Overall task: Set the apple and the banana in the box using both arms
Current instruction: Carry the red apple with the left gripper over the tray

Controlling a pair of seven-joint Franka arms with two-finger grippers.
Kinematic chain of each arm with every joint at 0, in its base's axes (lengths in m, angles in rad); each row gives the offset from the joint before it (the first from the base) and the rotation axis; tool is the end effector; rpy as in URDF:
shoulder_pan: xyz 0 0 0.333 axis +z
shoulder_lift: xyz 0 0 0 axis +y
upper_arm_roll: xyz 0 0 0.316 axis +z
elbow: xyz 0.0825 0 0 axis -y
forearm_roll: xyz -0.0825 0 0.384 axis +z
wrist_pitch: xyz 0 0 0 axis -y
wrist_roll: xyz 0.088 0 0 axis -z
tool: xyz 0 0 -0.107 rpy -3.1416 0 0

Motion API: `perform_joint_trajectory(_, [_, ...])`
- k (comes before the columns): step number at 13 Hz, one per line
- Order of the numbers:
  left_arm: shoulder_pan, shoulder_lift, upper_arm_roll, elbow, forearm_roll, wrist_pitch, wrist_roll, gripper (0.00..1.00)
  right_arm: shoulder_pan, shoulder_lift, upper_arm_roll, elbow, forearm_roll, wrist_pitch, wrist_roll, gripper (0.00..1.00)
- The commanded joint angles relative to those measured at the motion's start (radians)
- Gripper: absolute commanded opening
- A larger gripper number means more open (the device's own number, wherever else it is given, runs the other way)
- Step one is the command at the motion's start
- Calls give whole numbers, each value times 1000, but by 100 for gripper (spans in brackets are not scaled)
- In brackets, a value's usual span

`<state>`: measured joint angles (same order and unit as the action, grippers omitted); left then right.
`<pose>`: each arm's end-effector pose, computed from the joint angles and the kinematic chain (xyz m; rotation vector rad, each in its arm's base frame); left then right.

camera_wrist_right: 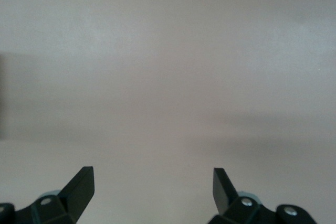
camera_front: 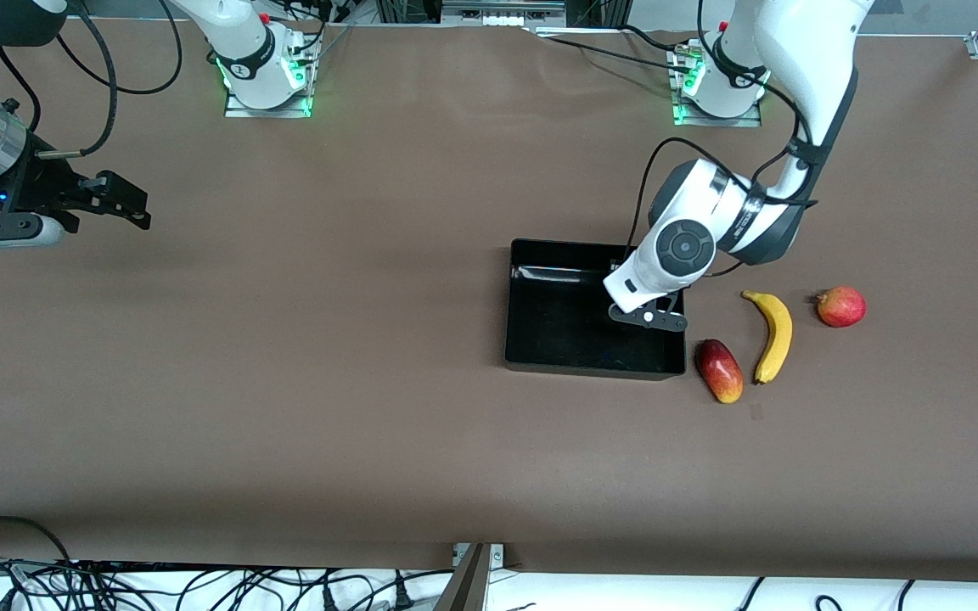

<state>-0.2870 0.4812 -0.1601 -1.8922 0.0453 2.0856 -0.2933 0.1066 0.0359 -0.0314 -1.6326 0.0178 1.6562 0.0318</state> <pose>0.5435 -0.2545 0.2318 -3.0364 0.2653 0.4239 0.5689 0.0449 0.5824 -3.1249 -0.0653 0.0206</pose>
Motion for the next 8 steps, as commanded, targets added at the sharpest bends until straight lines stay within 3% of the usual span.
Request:
perform_joint_trajectory(1, [-15,17,2,-21,-18,45,-7,18,-18,25,1,33,-10,-3,11,100])
perform_joint_trajectory(3, [-18,46,2,-24,-18,68,-7,25,-15,25,2,39,-7,-3,13,100])
perform_joint_trajectory(4, [-24,50,2,-22,-18,73,-9,38,-13,25,2,39,-4,-1,13,100])
perform_joint_trajectory(5, [-24,48,2,-22,-18,71,-13,99,-11,27,2,39,-4,-1,14,100])
perform_joint_trajectory(8, [-23,22,2,-10,-19,45,-15,100,-11,25,2,39,-1,-1,13,100])
